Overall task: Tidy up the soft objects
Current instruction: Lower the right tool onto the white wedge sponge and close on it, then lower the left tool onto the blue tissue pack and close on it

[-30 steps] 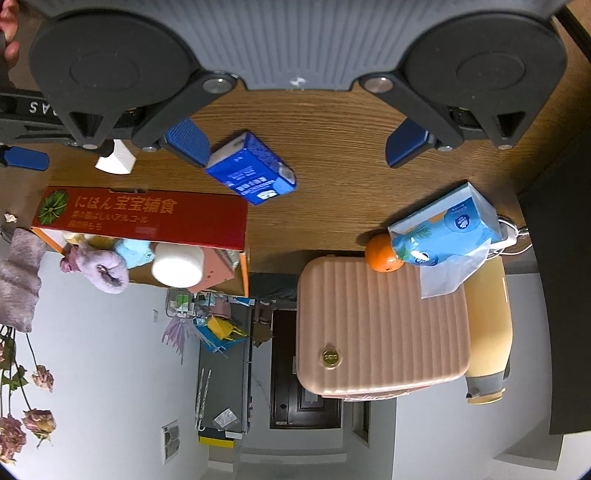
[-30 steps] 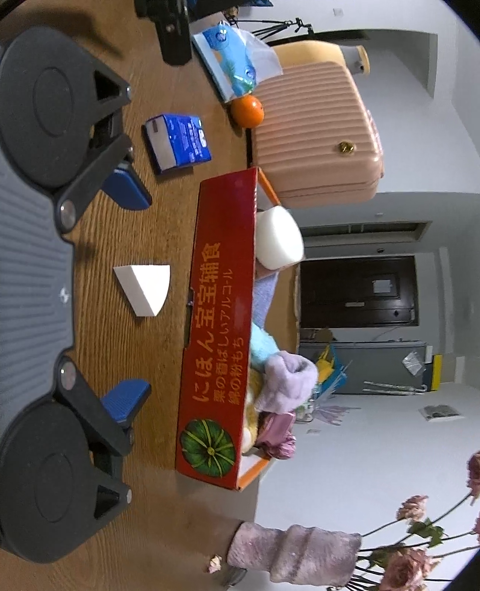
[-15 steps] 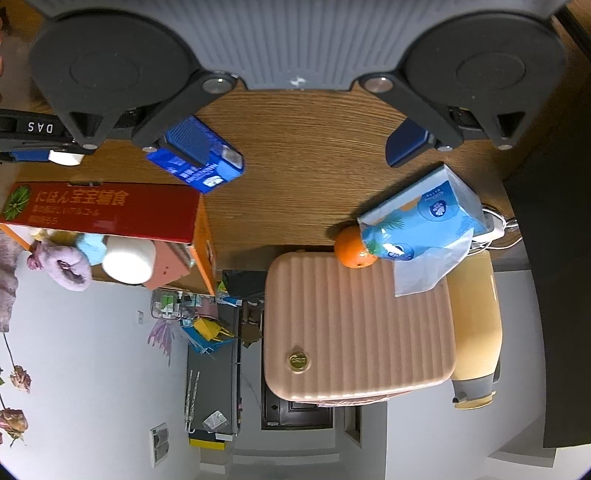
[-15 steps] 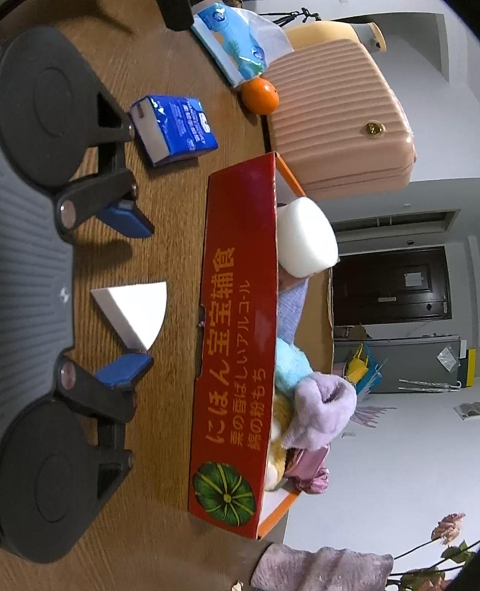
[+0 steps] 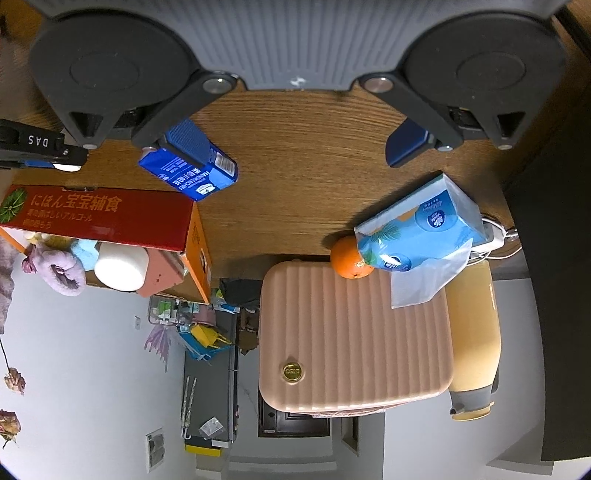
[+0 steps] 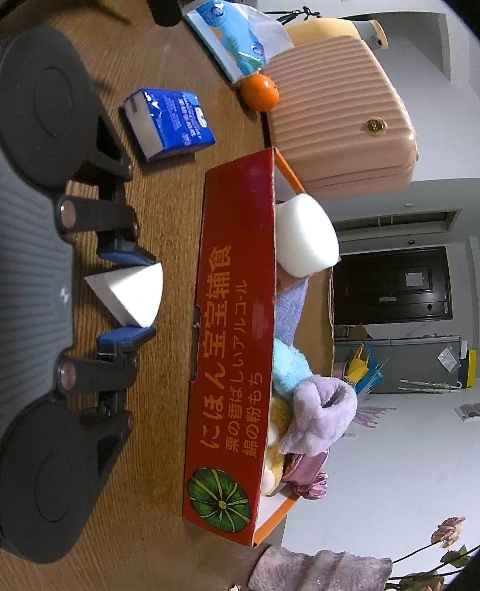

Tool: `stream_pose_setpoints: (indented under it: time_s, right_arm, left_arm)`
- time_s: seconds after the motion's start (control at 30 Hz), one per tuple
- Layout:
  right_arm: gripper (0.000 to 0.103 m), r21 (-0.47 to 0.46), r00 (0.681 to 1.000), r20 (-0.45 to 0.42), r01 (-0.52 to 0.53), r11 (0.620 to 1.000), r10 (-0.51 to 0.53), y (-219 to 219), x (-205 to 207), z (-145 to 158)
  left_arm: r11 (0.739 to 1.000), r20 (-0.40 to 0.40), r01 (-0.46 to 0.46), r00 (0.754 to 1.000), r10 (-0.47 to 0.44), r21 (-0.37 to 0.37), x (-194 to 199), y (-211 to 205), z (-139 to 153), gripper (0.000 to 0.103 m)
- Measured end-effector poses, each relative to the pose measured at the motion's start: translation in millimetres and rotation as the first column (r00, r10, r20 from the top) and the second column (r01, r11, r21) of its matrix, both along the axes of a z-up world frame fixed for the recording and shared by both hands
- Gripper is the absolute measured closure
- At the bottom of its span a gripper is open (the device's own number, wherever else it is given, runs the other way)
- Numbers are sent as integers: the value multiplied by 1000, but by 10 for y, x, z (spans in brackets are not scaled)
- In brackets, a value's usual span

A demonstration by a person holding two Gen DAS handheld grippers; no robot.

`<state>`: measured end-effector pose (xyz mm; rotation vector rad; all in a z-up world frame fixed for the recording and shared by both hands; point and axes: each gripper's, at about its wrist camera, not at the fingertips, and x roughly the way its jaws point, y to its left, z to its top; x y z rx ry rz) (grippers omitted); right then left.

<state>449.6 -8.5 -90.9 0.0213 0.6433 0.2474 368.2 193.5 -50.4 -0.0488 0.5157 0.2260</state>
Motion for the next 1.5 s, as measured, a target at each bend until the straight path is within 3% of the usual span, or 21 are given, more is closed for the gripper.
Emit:
stream_pose_setpoints:
  time_s: [0.7,1.1,1.5]
  right_arm:
    - [77,21,995,86,-47,999,45,-44,-125,98]
    - [77,43,995,91,25,999,-28,-391,1,95]
    - [77,54,991,98,83,995,-88,-763,141,101]
  left_arm:
    - [1000,-2,-13,1000,13,7,8,-3,-14,0]
    - [1000,-11,11,1000,-11,-3,239,-140,-29,0]
    - [995,-53,99,994,-98,17,578,-554,-119,0]
